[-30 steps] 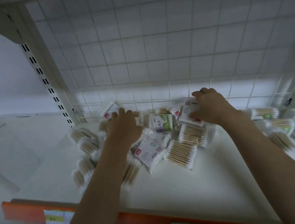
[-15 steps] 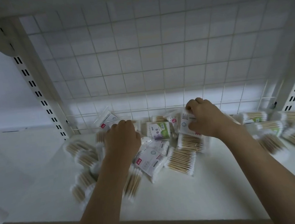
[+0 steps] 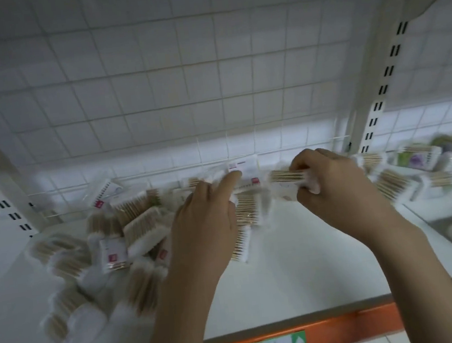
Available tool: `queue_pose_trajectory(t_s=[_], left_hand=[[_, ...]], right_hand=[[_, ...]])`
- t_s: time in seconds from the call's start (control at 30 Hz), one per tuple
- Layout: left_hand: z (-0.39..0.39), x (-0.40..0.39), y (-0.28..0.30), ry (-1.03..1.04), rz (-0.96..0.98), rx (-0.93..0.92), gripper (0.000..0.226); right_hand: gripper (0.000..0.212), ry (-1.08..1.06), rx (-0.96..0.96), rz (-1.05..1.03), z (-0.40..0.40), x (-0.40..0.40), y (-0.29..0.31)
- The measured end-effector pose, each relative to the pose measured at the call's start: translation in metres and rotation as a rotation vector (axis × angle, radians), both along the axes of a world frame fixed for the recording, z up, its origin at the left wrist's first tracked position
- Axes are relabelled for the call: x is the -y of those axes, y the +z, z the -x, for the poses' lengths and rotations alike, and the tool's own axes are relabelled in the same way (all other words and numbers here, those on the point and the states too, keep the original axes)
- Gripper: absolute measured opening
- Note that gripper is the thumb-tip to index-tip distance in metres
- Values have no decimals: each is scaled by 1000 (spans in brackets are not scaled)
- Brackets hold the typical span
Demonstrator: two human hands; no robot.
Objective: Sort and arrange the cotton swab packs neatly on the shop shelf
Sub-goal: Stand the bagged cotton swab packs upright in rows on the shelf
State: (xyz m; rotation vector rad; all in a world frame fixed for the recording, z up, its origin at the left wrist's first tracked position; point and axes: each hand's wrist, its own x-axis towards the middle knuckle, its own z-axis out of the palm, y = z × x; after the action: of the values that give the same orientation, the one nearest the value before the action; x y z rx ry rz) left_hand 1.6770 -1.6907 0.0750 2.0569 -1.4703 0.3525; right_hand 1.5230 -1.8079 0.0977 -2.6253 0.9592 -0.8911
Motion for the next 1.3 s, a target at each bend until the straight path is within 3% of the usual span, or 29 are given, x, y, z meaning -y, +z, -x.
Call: queue_pose_trajectory(t_s=[0.17,0.3,0.57,0.7,0.8,1.0,1.17,1.3], left_hand=[[43,29,-5,-46,12,-46,38],[88,55,-7,-85,33,-68,34],[210,104,-15,-190,35,-181,67],[265,123,-16,-184,76,-318,79],[293,129,-19,-116,89,-408,75],[308,143,-10,-63,46,-246,47],[306,161,-2,-99,72,-186,46],[309,179,0,-134,107,-239,49]], right_hand=[[28,-96,74,-70,55,11,-11],[51,-125,80,-65,102,31,-19],[19,-191,135,-55,232,75,-26],[18,-161,188,-124,288,89,-28],[20,-134,194,-142,313,99,-30],[38,-72,237,-161,326,114,-30],[32,-131,269,-145,327,135,-28],[22,-152,241,-105,331,150,-22]])
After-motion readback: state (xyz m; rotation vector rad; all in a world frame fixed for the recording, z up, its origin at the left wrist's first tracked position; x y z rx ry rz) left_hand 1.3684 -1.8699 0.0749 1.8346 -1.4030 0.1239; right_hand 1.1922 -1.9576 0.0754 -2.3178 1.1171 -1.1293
